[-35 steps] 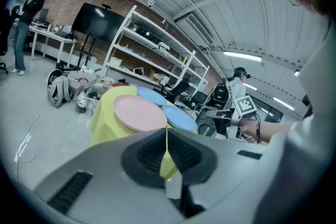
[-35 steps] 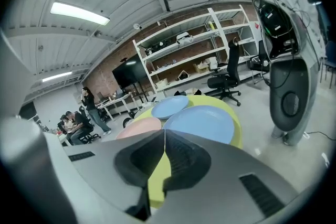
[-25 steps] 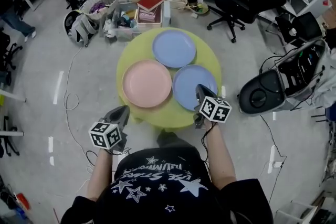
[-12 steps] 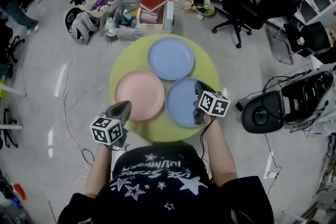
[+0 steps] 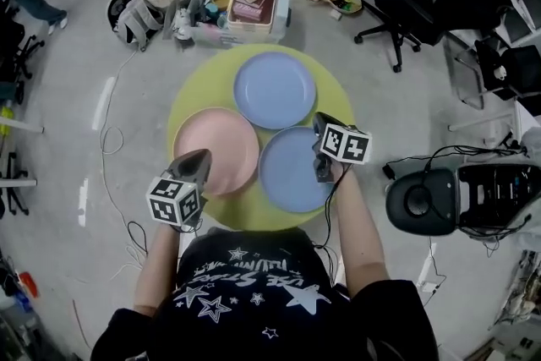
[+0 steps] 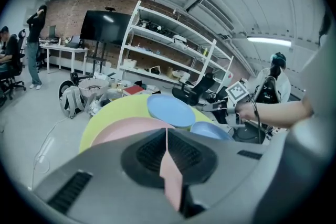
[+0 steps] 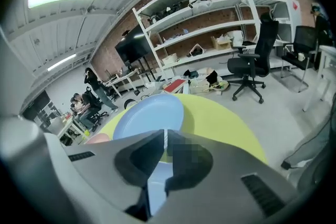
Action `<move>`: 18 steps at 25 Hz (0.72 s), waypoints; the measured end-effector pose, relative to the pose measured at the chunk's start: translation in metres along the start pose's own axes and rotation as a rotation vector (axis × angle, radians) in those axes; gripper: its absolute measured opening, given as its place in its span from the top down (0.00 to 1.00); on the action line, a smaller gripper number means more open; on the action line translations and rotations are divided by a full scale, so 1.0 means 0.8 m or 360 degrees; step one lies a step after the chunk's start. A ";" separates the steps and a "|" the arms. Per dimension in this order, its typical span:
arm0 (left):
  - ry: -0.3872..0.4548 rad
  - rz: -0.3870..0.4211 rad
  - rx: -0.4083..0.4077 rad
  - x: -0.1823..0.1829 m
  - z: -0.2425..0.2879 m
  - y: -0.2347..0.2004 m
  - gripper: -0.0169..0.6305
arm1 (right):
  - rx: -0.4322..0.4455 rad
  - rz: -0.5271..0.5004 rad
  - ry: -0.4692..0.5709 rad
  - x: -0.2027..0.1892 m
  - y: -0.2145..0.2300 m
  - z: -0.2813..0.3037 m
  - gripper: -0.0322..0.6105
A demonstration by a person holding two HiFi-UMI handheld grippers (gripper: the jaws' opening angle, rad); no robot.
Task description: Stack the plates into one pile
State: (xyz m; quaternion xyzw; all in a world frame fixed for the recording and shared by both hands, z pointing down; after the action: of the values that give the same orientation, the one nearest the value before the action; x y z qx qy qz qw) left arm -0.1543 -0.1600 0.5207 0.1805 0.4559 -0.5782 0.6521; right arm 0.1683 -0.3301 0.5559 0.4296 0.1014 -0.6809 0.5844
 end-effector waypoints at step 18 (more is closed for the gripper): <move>-0.0145 -0.0032 0.0039 0.007 0.039 -0.005 0.94 | -0.0010 0.0149 -0.0336 0.027 0.045 0.098 0.79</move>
State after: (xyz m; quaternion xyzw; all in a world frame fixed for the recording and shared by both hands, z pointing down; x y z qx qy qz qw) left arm -0.1465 -0.1883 0.5338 0.1574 0.4204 -0.5979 0.6641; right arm 0.1650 -0.4062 0.6017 0.3579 0.0213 -0.6941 0.6242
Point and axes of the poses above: the fingertips, and each gripper's own axes: z forward along the fingers, y to its right, x out of its top, the point moved 7 cm from there along -z, backward along the fingers, and after that the axes turned 2 degrees about y, right-handed, at the moved point
